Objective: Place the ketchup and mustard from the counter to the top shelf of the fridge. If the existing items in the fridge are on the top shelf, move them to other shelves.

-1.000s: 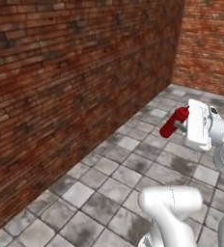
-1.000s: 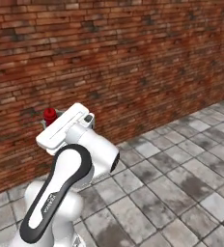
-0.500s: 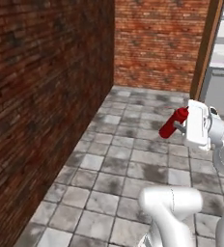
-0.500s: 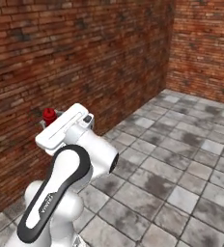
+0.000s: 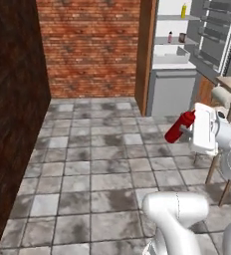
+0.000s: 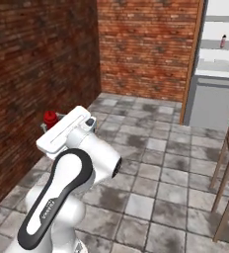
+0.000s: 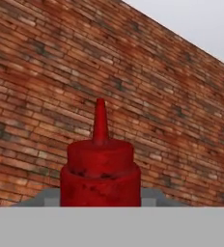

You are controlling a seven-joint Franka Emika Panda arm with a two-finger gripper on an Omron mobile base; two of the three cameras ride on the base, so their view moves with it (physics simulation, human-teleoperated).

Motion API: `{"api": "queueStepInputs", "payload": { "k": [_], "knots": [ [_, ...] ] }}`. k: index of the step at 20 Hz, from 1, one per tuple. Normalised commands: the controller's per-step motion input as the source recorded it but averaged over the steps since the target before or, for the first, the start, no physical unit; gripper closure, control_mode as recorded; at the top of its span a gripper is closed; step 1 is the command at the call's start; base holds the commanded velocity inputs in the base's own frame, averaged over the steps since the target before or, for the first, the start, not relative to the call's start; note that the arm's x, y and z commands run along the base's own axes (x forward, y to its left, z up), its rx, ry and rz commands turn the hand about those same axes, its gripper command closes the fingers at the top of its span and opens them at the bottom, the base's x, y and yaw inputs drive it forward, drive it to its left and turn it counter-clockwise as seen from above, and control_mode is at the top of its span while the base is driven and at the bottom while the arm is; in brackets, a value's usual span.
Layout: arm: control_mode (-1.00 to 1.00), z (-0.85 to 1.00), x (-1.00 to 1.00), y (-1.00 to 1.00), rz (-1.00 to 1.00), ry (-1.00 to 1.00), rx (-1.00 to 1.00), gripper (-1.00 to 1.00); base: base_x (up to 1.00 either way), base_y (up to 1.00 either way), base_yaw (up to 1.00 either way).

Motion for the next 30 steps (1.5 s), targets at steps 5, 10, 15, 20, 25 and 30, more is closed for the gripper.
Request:
{"api": "queueStepInputs", "payload": {
  "k": [5,10,15,20,25,30],
  "knots": [
    [1.0,0.0,0.0,0.0,0.0,0.0,0.0,1.0,1.0,-0.14,-0.43],
    [1.0,0.0,0.0,0.0,0.0,0.0,0.0,1.0,1.0,-0.13,-0.26],
    [1.0,0.0,0.0,0.0,0.0,0.0,0.0,1.0,1.0,-0.16,-0.05],
    [1.0,0.0,0.0,0.0,0.0,0.0,0.0,1.0,1.0,-0.32,0.0],
    [1.0,0.0,0.0,0.0,0.0,0.0,0.0,1.0,1.0,-0.47,0.0],
    [1.0,0.0,0.0,0.0,0.0,0.0,0.0,1.0,1.0,-0.57,0.0]
  ]
}}
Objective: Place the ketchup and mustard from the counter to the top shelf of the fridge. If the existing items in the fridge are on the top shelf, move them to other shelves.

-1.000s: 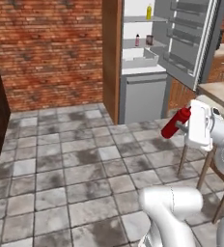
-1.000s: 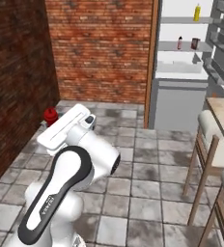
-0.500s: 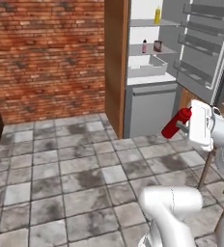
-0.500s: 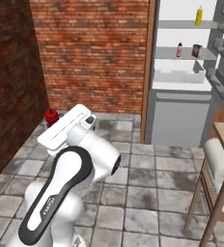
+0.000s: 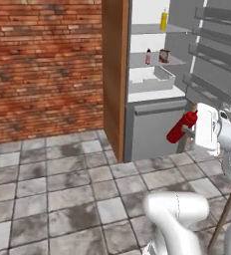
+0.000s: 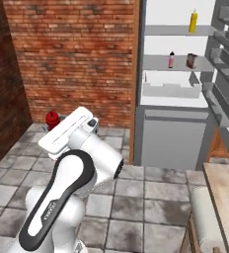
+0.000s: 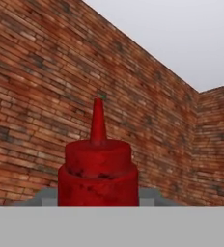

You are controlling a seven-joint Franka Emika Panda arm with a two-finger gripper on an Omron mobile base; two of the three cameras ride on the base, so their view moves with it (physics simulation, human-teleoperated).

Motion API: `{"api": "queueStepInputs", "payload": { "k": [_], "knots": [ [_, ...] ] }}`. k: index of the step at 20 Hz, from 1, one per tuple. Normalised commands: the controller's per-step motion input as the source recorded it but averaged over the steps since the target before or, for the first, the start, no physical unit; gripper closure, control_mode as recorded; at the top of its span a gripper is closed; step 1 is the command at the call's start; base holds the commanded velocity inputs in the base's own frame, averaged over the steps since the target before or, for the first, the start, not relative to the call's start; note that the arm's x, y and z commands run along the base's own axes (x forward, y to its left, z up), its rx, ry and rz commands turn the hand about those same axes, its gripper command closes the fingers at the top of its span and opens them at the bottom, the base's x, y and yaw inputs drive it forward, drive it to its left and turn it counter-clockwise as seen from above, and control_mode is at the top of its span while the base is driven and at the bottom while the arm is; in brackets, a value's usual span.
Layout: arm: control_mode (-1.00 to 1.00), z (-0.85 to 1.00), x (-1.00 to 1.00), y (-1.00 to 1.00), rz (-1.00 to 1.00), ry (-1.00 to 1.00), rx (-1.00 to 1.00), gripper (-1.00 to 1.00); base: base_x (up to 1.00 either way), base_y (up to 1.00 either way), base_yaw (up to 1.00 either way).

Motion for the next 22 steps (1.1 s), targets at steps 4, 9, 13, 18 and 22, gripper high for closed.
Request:
{"api": "queueStepInputs", "payload": {
  "k": [4,9,13,18,22],
  "knots": [
    [1.0,0.0,0.0,0.0,0.0,0.0,0.0,1.0,1.0,-0.62,0.0],
    [1.0,0.0,0.0,0.0,0.0,0.0,0.0,1.0,1.0,-0.61,0.0],
    [1.0,0.0,0.0,0.0,0.0,0.0,0.0,1.0,1.0,-0.52,0.0],
    [1.0,0.0,0.0,0.0,0.0,0.0,0.0,1.0,1.0,-0.34,0.0],
    [1.0,0.0,0.0,0.0,0.0,0.0,0.0,1.0,1.0,-0.05,0.0]
  ]
}}
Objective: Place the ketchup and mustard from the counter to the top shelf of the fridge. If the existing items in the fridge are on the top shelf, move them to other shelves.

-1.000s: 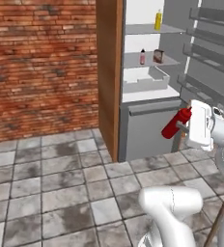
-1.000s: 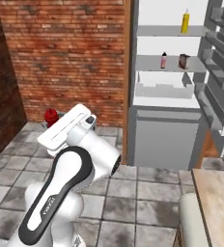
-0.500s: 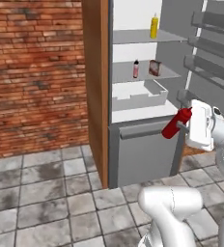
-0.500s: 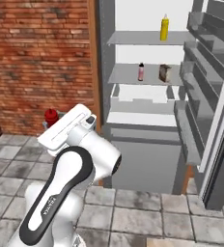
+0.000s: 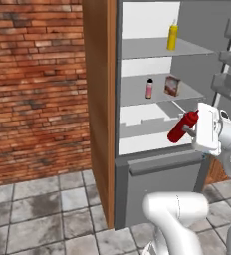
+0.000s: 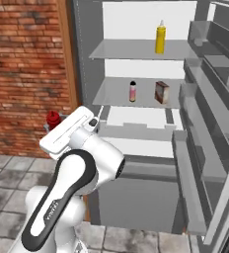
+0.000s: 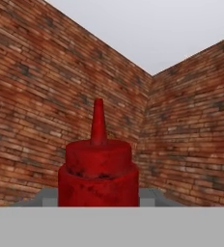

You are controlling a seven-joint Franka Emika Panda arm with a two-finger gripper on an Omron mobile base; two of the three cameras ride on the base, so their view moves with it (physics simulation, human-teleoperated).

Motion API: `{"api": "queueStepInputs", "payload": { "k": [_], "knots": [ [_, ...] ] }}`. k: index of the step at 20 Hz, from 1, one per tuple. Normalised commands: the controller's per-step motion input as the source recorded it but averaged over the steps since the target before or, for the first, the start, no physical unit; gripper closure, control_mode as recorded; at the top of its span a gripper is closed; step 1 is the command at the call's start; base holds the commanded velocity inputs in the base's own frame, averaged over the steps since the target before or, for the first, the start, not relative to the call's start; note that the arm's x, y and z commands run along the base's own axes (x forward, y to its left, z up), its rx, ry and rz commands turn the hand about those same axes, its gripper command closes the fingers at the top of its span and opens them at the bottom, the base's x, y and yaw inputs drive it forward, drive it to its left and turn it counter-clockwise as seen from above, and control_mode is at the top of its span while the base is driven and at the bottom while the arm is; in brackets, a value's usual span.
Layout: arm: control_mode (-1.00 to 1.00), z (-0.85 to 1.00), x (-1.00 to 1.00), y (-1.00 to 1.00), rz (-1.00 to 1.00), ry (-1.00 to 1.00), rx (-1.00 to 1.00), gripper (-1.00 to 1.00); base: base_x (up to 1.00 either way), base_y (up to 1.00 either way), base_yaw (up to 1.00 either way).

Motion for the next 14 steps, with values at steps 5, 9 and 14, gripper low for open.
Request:
{"api": "queueStepInputs", "payload": {
  "k": [5,9,14],
  "knots": [
    [1.0,0.0,0.0,0.0,0.0,0.0,0.0,1.0,1.0,-0.27,0.06],
    [1.0,0.0,0.0,0.0,0.0,0.0,0.0,1.0,0.76,-0.55,0.07],
    [1.0,0.0,0.0,0.0,0.0,0.0,0.0,1.0,0.29,-0.59,0.01]
  ]
}}
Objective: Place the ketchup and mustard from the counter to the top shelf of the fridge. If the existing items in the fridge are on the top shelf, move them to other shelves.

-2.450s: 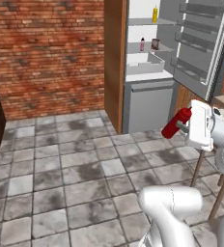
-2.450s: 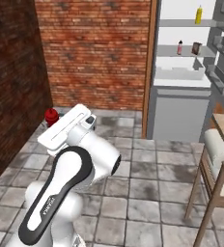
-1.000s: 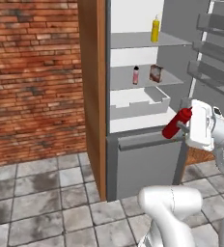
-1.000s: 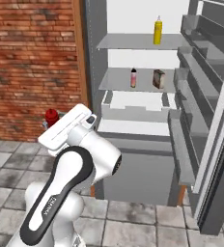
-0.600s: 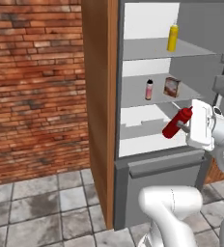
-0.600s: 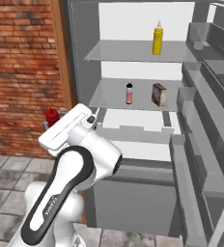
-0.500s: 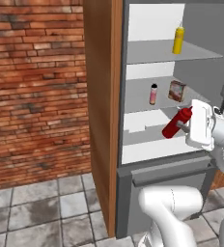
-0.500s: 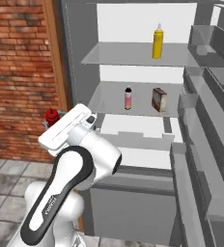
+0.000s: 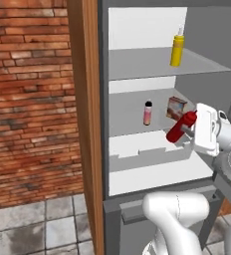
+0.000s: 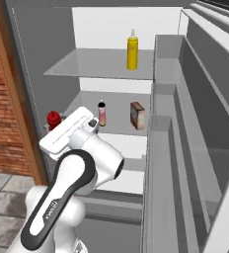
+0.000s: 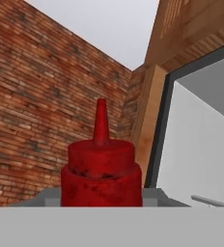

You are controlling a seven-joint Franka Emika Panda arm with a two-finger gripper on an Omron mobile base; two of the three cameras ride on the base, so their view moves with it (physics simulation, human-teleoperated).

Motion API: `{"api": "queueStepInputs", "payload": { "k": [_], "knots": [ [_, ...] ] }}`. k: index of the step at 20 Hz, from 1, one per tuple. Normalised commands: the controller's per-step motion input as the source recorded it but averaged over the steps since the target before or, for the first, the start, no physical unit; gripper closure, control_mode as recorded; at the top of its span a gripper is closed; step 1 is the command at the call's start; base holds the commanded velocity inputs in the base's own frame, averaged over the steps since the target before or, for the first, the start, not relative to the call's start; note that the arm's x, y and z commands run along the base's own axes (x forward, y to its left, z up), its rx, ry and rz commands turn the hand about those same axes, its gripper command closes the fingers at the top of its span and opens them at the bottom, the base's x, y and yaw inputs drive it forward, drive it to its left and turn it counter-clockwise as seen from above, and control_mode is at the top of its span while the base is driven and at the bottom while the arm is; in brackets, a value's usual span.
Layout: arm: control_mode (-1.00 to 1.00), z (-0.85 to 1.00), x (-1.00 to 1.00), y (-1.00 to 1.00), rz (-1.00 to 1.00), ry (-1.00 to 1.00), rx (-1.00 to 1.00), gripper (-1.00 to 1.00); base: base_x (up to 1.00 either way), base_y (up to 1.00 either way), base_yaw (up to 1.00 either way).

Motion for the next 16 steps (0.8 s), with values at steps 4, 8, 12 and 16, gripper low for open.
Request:
{"api": "queueStepInputs", "payload": {
  "k": [4,8,12,16],
  "knots": [
    [1.0,0.0,0.0,0.0,0.0,0.0,0.0,1.0,0.0,-0.05,0.01],
    [1.0,0.0,0.0,0.0,0.0,0.0,0.0,1.0,0.01,0.0,0.0],
    [1.0,0.0,0.0,0.0,0.0,0.0,0.0,1.0,0.31,0.0,-0.01],
    [1.0,0.0,0.0,0.0,0.0,0.0,0.0,1.0,0.53,0.0,-0.02]
  ]
}}
